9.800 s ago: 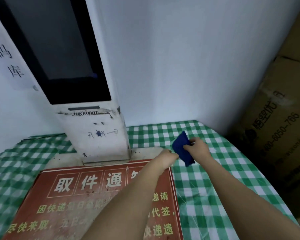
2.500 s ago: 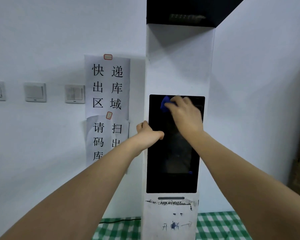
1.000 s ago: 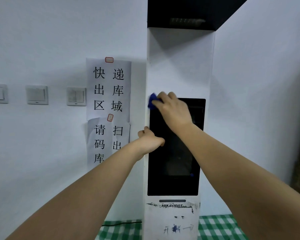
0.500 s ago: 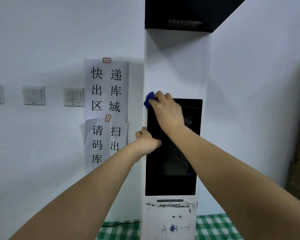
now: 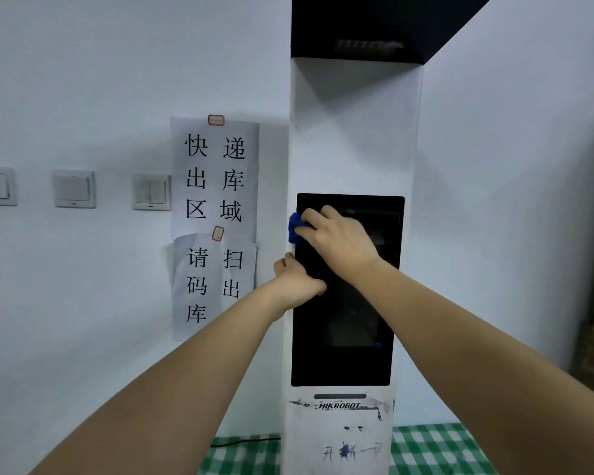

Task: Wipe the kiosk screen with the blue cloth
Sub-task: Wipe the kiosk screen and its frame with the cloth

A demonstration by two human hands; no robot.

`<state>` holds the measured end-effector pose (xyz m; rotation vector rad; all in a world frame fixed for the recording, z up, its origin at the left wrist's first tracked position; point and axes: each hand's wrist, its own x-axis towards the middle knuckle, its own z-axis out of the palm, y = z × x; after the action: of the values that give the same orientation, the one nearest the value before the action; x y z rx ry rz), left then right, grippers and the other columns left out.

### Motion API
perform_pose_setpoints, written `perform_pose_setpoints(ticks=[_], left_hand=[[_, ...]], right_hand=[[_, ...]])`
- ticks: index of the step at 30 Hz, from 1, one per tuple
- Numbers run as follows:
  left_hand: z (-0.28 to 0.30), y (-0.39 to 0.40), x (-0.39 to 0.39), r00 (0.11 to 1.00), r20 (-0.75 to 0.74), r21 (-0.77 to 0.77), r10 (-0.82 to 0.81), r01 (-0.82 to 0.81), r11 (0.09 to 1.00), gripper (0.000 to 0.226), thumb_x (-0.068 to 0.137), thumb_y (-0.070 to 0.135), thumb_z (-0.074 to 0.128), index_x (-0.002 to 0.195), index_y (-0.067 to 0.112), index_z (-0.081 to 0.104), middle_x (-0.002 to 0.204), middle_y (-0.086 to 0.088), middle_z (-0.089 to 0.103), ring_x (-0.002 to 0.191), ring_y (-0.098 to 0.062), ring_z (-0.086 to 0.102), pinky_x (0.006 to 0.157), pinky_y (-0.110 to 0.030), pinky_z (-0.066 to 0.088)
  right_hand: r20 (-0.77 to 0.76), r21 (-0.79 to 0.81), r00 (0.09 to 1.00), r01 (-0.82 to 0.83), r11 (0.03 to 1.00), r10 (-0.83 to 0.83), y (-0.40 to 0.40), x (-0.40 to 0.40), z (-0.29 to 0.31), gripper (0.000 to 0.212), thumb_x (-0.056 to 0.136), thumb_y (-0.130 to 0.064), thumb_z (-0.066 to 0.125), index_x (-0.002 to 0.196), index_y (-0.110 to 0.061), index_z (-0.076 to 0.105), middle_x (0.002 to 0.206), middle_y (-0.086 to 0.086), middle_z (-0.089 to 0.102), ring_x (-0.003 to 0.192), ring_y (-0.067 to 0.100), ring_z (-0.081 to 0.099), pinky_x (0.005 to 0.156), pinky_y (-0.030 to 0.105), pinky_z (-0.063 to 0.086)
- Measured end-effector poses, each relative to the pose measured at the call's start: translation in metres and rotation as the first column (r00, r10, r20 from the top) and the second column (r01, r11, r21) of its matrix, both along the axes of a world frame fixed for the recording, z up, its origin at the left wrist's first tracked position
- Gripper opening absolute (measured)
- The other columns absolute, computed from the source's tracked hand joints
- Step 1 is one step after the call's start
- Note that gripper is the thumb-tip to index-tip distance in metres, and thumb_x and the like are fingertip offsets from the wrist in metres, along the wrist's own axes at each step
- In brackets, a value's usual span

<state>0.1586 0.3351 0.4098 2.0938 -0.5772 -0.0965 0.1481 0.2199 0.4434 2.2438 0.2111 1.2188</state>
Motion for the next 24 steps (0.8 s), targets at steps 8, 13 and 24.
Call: perform_pose_setpoints(ticks=[8,13,24], left_hand=[[-0.001,-0.001,-0.001,1.000,-0.012,0.008,0.022,-0.022,1.000,0.080,0.085,0.016,0.058,0.149,0.007,0.012,0.154,-0.010,0.011,0.131,-0.027,0.038,0.089,-0.026,0.036],[-0.002,-0.004,0.001,1.000,0.005,0.015,0.030,-0.030,0.999,0.081,0.084,0.017,0.060,0.149,0.006,0.012,0.153,-0.011,0.012,0.128,-0.027,0.040,0.094,-0.029,0.040],[-0.002,-0.007,0.001,0.998,0.004,0.013,0.055,-0.056,0.998,0.080,0.085,0.018,0.059,0.149,0.005,0.013,0.153,-0.010,0.012,0.131,-0.028,0.038,0.098,-0.031,0.039]], right_hand=[[0.237,0.312,0.971,-0.095,0.945,0.020,-0.003,0.011,-0.005,0.034,0.058,-0.001,0.081,0.089,-0.012,0.071,0.094,0.007,0.063,0.072,0.027,0.056,0.040,0.019,0.020],[0.114,0.021,0.988,-0.105,0.994,0.102,-0.021,-0.002,-0.002,0.040,0.057,-0.004,0.080,0.095,-0.013,0.072,0.093,0.007,0.064,0.074,0.028,0.058,0.039,0.021,0.027],[0.122,0.032,0.989,-0.093,0.995,0.089,-0.030,-0.002,-0.009,0.039,0.056,-0.003,0.080,0.093,-0.012,0.072,0.093,0.006,0.063,0.073,0.027,0.057,0.039,0.021,0.027]])
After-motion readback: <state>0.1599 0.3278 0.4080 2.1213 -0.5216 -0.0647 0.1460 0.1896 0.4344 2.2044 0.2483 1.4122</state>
